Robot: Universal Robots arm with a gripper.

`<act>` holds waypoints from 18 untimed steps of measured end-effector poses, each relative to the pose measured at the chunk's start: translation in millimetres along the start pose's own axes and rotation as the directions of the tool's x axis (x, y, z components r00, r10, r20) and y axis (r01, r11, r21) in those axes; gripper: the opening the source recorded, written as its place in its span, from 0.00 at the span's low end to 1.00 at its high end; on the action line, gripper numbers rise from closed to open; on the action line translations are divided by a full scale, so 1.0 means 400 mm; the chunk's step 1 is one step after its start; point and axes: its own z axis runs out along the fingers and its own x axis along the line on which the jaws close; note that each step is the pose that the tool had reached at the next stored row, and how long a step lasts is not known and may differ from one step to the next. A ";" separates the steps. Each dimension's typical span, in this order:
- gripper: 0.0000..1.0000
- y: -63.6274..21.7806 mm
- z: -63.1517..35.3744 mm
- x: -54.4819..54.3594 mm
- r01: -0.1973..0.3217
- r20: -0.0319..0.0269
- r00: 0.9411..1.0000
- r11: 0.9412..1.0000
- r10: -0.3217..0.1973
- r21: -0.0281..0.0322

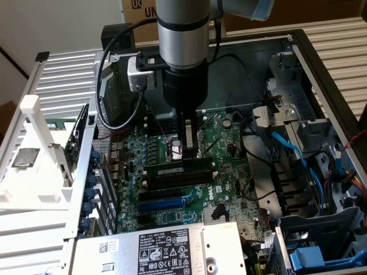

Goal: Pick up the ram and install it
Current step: 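Insert the ram into the slot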

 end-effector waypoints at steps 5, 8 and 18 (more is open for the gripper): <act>0.12 0.002 0.005 -0.007 0.000 -0.005 1.000 1.000 0.000 0.000; 0.12 0.002 0.006 -0.003 0.000 -0.005 1.000 1.000 0.000 0.000; 0.12 0.002 0.010 0.003 0.000 0.009 1.000 1.000 0.000 0.000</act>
